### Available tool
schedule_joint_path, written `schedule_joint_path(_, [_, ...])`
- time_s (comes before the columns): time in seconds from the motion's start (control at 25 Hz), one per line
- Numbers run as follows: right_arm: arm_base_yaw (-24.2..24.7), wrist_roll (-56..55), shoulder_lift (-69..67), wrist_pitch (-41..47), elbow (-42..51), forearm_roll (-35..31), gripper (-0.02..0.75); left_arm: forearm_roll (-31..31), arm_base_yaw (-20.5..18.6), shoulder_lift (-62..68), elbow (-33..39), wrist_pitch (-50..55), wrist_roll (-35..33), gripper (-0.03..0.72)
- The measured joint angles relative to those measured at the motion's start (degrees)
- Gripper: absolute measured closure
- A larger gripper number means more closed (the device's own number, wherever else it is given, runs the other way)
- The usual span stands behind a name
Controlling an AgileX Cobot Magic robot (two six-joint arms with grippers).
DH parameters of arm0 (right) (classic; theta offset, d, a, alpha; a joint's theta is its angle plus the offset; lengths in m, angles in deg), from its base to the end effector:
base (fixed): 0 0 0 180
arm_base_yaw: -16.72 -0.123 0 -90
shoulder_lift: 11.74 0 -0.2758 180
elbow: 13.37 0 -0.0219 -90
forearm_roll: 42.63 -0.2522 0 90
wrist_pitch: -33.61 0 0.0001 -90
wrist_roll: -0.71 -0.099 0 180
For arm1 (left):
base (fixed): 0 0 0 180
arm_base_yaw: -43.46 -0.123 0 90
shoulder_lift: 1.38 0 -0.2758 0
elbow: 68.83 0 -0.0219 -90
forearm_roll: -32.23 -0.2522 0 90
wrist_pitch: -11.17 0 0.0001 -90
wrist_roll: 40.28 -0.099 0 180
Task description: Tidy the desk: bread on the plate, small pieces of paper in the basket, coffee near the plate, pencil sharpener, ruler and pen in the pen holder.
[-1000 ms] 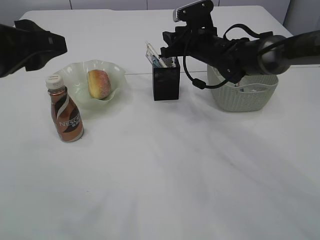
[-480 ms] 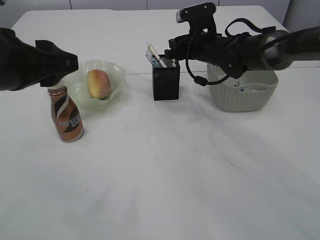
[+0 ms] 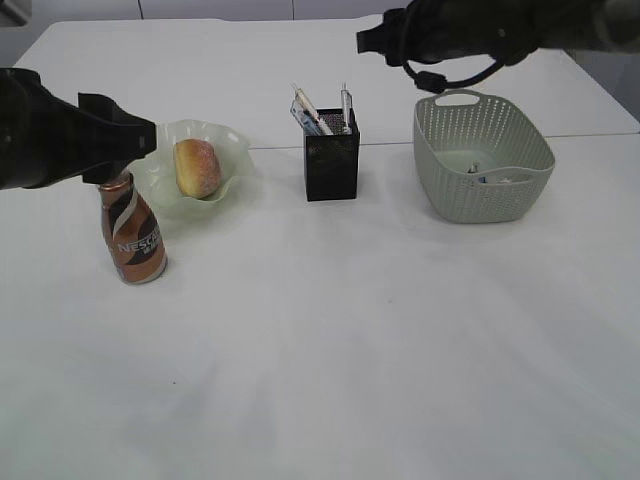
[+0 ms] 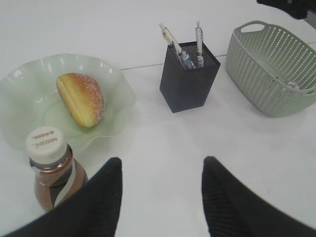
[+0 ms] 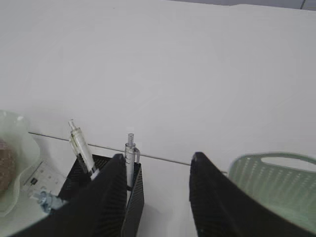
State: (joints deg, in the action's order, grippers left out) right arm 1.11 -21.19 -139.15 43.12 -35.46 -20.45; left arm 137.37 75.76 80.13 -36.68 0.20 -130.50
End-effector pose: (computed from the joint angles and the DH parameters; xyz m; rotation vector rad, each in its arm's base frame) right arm 0.4897 0.1304 0.2561 -0.2308 1.9796 0.1136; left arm 0.2515 -0.1376 0.2711 0.1879 2.0334 -0.3346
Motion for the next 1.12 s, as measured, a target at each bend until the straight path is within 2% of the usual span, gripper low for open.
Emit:
schedule_joint_path(0.2, [-2.48, 0.0, 7.13, 12.06, 0.0, -0.3, 0.396, 0.0, 0.0, 0.0, 0.0, 0.0, 0.0, 0.309])
schedule_joint_path(0.48, [-7.66, 0.98, 14.85, 35.61, 0.0, -1.05, 0.396, 0.0, 0.0, -2.96, 0.0, 0.0, 0.0, 0.309])
schedule_joint_path(0.76, [-8.55, 8.32, 17.13, 57.67, 0.0, -8.75, 0.396, 0.0, 0.0, -5.11, 0.0, 0.0, 0.0, 0.309])
schedule_joint_path(0.84, [-8.55, 9.32, 17.13, 60.57, 0.0, -10.57, 0.396, 0.0, 0.0, -5.11, 0.0, 0.23, 0.0, 0.308])
schedule_joint_path(1.12, [-8.55, 10.06, 21.69, 61.32, 0.0, -13.25, 0.396, 0.0, 0.0, -5.21, 0.0, 0.55, 0.0, 0.308])
